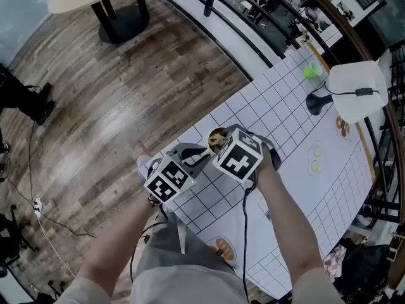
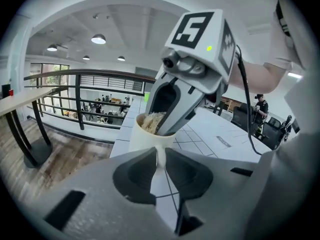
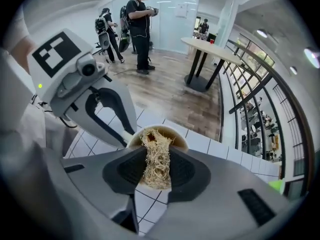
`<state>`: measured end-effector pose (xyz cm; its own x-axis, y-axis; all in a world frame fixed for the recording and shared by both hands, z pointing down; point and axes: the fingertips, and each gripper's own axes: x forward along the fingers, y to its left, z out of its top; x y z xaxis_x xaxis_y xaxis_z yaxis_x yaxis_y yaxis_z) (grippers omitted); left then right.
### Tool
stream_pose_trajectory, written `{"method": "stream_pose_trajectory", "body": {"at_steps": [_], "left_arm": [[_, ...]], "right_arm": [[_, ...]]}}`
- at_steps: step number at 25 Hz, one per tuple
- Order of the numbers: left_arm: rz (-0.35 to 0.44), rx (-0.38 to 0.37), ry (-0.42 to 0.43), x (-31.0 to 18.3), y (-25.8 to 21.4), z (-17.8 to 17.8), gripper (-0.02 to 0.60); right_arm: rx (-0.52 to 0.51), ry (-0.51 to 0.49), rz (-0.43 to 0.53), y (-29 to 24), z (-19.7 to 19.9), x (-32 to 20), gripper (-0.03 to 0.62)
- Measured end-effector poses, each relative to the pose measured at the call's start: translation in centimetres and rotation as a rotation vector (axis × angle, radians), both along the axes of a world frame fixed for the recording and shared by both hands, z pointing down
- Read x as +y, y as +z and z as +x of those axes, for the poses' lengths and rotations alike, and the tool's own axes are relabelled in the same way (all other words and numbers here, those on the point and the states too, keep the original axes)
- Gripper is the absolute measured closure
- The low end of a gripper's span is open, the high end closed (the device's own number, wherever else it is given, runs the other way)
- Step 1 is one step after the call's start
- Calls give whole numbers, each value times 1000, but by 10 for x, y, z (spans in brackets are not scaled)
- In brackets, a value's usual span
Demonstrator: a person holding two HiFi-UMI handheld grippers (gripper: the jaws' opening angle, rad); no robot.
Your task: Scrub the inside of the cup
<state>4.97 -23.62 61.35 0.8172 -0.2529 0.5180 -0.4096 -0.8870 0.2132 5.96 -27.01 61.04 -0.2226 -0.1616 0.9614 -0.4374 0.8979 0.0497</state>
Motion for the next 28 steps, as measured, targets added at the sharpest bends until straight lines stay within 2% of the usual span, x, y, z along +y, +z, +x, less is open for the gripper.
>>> {"method": "stream_pose_trajectory", "body": {"at_steps": [6,9,14,19,22,25,28], "left_arm": [[-50,11,-45,-2,1,-1,517],[-50,-11,-38,1,3,-2,517],[-42,-8,-54,-1,1,-1,517],[93,-101,-48,-4,-1,-11,515],[114,-87,-79,-3,-17,-15,512],[169,-103,-121,-2,-39,-26,513],[214,-69,-161,-5,-73,-35,514]], "right_arm": [[-48,68,117,-11,4,-8,479],[-86,102,174,-26,3,-5,479],[-153,157,251,-60,8,-4,477],[-153,137,337,-96,12,0,477],[-176,170,371,-113,23,6,477],[-220,211,414,-132,28,12,476],[-262,244,453,-150,31,17,476]]}}
